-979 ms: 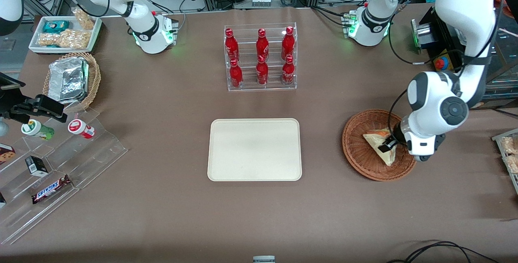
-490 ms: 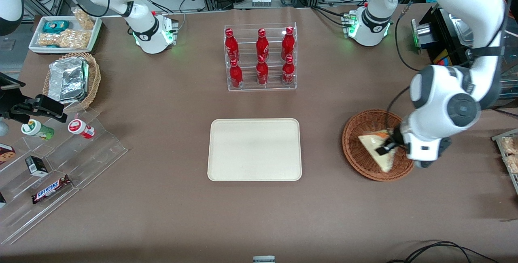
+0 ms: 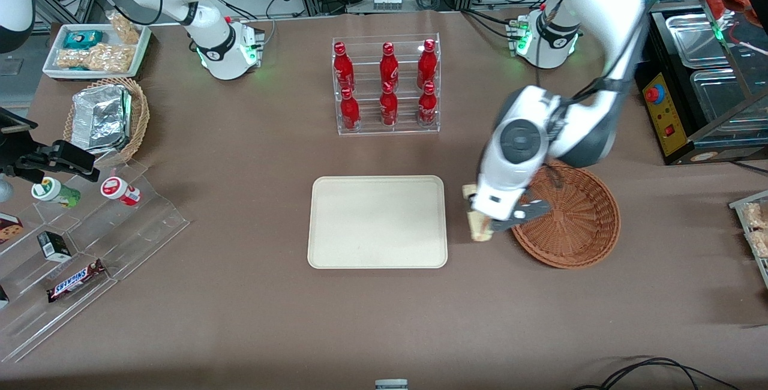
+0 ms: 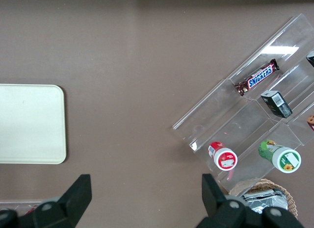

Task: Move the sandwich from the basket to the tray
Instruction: 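Lift the sandwich and carry it over the cream tray, then lower the sandwich onto the tray and open the left gripper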

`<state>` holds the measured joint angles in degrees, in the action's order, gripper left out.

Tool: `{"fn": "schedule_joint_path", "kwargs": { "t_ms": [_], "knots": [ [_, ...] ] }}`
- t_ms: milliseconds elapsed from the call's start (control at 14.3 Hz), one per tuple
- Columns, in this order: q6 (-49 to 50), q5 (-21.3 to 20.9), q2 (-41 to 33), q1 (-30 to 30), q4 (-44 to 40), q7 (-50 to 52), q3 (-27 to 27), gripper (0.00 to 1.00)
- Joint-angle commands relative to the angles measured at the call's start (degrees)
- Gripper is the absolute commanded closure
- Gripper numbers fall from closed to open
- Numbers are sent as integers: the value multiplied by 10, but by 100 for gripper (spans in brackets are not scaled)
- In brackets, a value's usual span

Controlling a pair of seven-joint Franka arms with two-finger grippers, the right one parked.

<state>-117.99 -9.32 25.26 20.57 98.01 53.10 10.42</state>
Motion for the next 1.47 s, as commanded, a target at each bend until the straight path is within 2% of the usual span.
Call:
{"fn": "schedule_joint_path", "kwargs": {
  "t_ms": [0,280,699,979,1119,1259,1399],
  "knots": [
    [14,-32,73,62,-88,61,-9,90],
    [28,-101,149,125,-171,191,-9,90],
    [80,-105,246,181,-301,206,-11,88],
    [79,-105,260,194,-317,205,-11,86],
    [77,-105,278,195,-331,207,-11,82],
    [76,-110,290,195,-349,206,-11,64],
    [72,-115,291,194,-349,206,-11,54]
  ]
}}
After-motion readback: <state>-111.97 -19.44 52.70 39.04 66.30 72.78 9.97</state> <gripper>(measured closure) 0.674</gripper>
